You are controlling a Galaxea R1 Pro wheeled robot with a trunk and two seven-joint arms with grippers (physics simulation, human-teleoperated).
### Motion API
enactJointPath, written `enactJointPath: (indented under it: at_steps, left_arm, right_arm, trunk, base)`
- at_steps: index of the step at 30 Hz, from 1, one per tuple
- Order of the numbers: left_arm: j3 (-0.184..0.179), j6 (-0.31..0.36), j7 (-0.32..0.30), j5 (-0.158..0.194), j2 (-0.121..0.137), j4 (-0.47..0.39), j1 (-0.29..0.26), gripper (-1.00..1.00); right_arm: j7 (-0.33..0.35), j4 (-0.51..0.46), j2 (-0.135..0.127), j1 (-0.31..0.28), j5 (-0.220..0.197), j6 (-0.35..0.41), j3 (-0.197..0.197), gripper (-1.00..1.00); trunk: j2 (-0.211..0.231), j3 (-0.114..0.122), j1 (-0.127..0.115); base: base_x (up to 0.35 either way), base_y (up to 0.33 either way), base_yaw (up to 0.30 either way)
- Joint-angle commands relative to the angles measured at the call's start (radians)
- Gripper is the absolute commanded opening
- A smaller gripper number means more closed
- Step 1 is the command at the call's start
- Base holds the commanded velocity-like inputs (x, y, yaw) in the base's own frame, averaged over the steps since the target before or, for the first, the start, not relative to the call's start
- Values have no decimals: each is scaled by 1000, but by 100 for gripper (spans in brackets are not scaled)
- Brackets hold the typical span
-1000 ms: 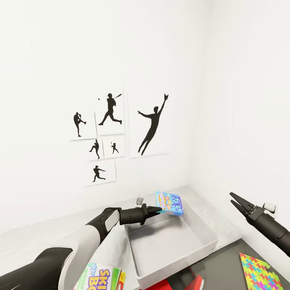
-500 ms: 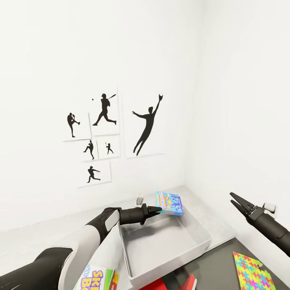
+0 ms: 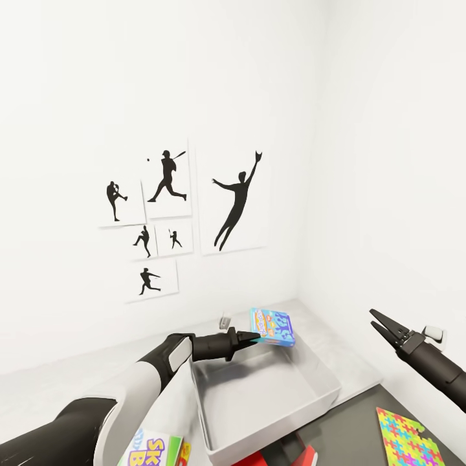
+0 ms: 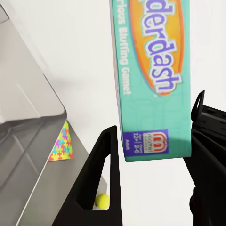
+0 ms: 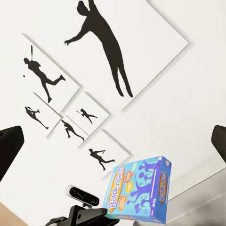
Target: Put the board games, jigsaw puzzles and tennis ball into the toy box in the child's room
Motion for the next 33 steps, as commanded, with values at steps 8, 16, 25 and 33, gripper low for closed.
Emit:
enactJointPath:
  at_steps: [8, 16, 25, 33]
  left_arm:
    - [1, 6, 1, 1, 0, 0, 0, -100]
    - [1, 6, 1, 0, 0, 0, 0, -100]
    - [1, 7, 12, -1, 0, -2, 0, -100]
    - [1, 14, 66, 0, 0, -1, 0, -100]
  right_arm:
    - [1, 0, -3, -1, 1, 6, -1, 100]
    - [0, 0, 0, -1, 2, 6, -1, 100]
    - [-4, -1, -3, -1, 1, 14, 3, 100]
    - [-5, 0, -7, -1, 1, 18, 7, 100]
  trunk:
    - [-1, 0, 0]
    - [-1, 0, 0]
    - [-1, -9, 0]
    - [-1, -22, 0]
  base:
    - [2, 0, 0]
    - [0, 0, 0]
    - [0, 0, 0]
    - [0, 0, 0]
